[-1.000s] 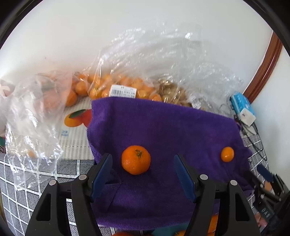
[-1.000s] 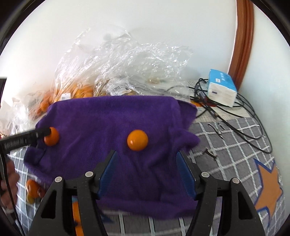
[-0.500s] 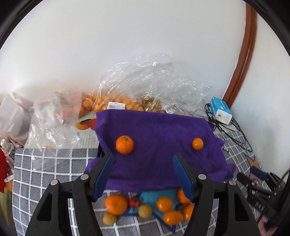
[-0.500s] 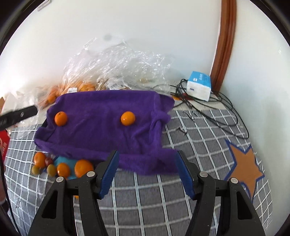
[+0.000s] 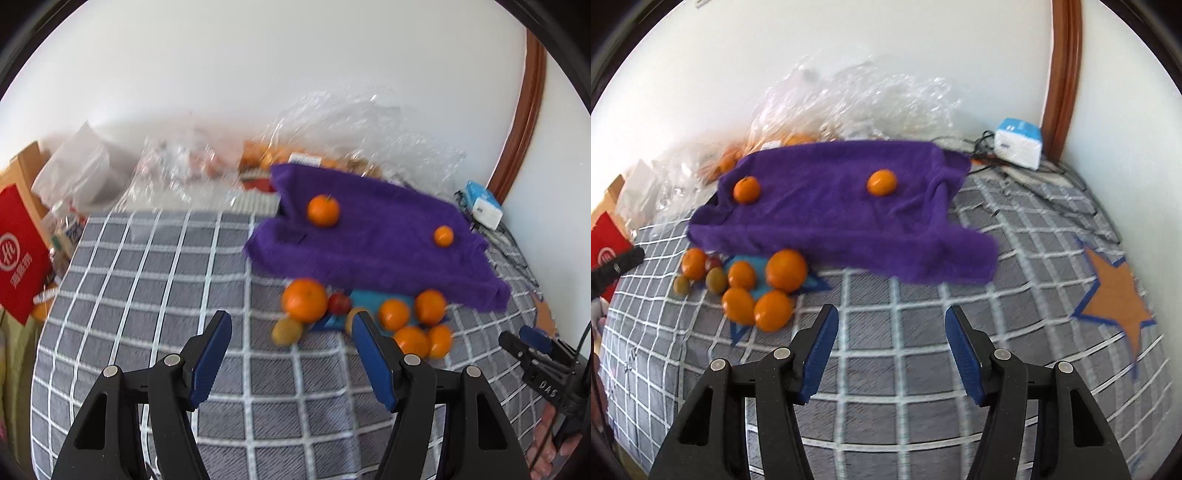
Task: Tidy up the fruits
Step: 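Move the left gripper back toward the fruit while the right gripper grasps another orange, then grasp a small yellow-green fruit with the left gripper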
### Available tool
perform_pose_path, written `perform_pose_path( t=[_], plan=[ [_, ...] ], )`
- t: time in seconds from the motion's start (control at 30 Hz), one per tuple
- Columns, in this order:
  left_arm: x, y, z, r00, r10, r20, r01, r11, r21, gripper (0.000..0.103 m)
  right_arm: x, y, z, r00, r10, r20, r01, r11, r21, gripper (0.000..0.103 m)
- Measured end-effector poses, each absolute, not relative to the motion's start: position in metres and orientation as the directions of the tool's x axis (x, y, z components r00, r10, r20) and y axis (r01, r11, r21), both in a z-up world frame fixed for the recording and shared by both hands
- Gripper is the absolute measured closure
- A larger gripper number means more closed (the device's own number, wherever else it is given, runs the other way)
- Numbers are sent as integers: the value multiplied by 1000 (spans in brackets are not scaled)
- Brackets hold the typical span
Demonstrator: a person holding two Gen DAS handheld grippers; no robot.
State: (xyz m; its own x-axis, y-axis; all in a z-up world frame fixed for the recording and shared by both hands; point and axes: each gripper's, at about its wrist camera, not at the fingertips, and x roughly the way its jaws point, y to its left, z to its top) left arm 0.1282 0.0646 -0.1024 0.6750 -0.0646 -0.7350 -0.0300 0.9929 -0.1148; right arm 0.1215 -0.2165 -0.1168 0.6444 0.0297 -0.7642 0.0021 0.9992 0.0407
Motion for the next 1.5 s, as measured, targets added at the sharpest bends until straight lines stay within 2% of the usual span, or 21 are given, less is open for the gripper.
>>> perform_pose_path(
  t=[0.1, 0.23, 0.33, 0.63, 0.7, 0.77, 0.8, 0.87, 1.0, 1.1, 1.2, 1.37, 1.5],
  plan=[
    [121, 74, -125, 646, -35, -762, -51, 995, -90, 37, 122, -205, -131, 627, 106, -772, -49, 994, 96, 41],
    [116, 84, -149, 618, -16, -786, -73, 994, -77, 37, 129, -184, -145, 617, 136, -775, -99, 991, 95, 41],
    [114, 91, -158, 606, -28, -795, -87, 991, -101, 37, 135, -172, -146, 617, 167, -769, -125, 986, 114, 49],
    [108, 97, -166, 644, -51, -764, -103, 983, -152, 37, 155, -153, -150, 595, 237, -768, -163, 971, 174, 56],
    [107, 98, -167, 652, -50, -757, -99, 984, -151, 37, 160, -152, -155, 577, 267, -772, -174, 963, 204, 59],
    [106, 96, -169, 653, -38, -756, -94, 987, -131, 37, 162, -153, -157, 565, 308, -765, -180, 951, 250, 69],
    [106, 94, -168, 652, -33, -757, -89, 989, -120, 37, 162, -155, -157, 561, 319, -764, -181, 948, 263, 70],
    [106, 93, -169, 650, -37, -759, -82, 990, -118, 37, 160, -157, -154, 572, 296, -765, -179, 955, 235, 70],
    [107, 91, -170, 646, -56, -762, -57, 991, -122, 27, 143, -173, -142, 606, 198, -770, -171, 978, 117, 70],
    [109, 87, -170, 638, -45, -768, -48, 994, -98, 25, 136, -182, -144, 582, 167, -796, -209, 977, 52, 70],
    [109, 85, -171, 634, -37, -773, -41, 996, -82, 23, 136, -187, -155, 555, 162, -816, -204, 977, 55, 69],
    [109, 86, -171, 633, -36, -773, -39, 996, -78, 23, 141, -188, -163, 582, 168, -796, -167, 982, 86, 68],
    [109, 85, -171, 633, -36, -774, -37, 996, -76, 23, 141, -184, -162, 601, 160, -783, -157, 984, 80, 72]
  ],
)
